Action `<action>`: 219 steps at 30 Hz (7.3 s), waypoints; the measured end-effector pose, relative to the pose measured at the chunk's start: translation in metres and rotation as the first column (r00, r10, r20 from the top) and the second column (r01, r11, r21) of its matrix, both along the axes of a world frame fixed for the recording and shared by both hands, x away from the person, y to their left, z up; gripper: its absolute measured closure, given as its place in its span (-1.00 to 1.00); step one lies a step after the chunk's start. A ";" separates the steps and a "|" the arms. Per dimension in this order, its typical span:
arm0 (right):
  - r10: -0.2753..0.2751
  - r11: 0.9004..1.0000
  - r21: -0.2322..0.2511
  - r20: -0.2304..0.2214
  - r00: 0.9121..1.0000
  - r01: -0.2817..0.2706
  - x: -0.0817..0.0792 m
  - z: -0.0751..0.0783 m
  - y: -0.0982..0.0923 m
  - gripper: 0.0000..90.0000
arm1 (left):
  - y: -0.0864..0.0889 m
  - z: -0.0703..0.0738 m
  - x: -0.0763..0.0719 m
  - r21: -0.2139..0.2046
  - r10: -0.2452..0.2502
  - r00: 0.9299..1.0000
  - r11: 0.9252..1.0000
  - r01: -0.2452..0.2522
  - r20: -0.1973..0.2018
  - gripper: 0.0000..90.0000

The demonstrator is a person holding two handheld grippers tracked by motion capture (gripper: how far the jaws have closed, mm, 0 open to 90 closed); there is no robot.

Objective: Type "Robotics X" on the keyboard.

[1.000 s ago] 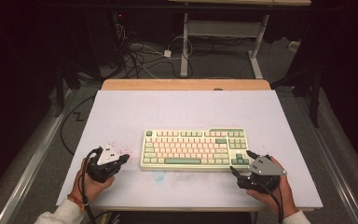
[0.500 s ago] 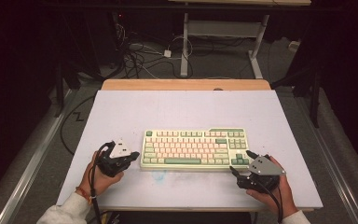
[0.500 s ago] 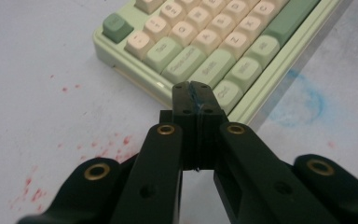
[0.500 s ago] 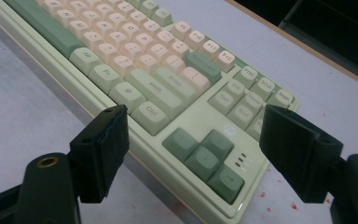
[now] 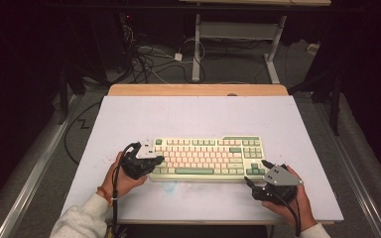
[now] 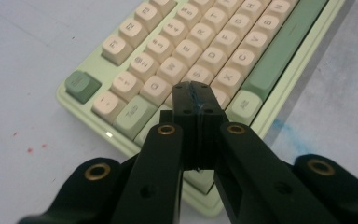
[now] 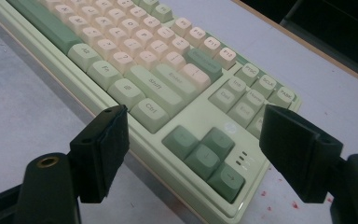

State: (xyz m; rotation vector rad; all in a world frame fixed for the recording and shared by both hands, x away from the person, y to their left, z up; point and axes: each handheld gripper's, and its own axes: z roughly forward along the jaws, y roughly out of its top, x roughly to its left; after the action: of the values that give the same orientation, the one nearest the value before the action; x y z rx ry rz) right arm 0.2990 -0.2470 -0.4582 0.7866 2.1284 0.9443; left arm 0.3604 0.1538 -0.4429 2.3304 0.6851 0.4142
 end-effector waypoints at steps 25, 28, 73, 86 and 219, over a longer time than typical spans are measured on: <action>0.006 1.000 -0.008 -0.002 1.000 -0.006 0.001 -0.001 -0.001 -0.45 | -0.038 -0.006 0.027 0.066 -0.059 0.998 0.996 0.060 -0.025 0.95; 0.005 1.000 -0.006 -0.005 1.000 -0.005 0.001 -0.001 -0.001 -0.45 | -0.038 -0.006 0.027 0.078 -0.057 0.998 0.995 0.058 -0.024 0.95; -0.003 1.000 -0.011 -0.001 1.000 0.003 0.001 0.000 -0.002 -0.46 | -0.034 0.001 0.018 0.062 -0.058 0.997 0.997 0.055 0.045 0.85; -0.008 1.000 -0.008 0.004 1.000 0.008 0.001 0.001 -0.004 -0.47 | -0.033 0.007 0.011 0.023 -0.019 0.991 1.000 0.016 0.134 0.33; 0.144 0.985 0.104 -0.051 0.988 -0.138 0.042 0.041 0.042 0.22 | 0.061 -0.031 -0.063 0.025 0.138 0.965 0.989 -0.147 0.221 -0.62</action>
State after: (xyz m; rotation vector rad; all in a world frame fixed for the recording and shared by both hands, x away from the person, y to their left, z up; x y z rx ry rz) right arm 0.3409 -0.2053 -0.4171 0.7279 2.2255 1.1225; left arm 0.2979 0.2151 -0.4742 2.2366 0.7436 0.7452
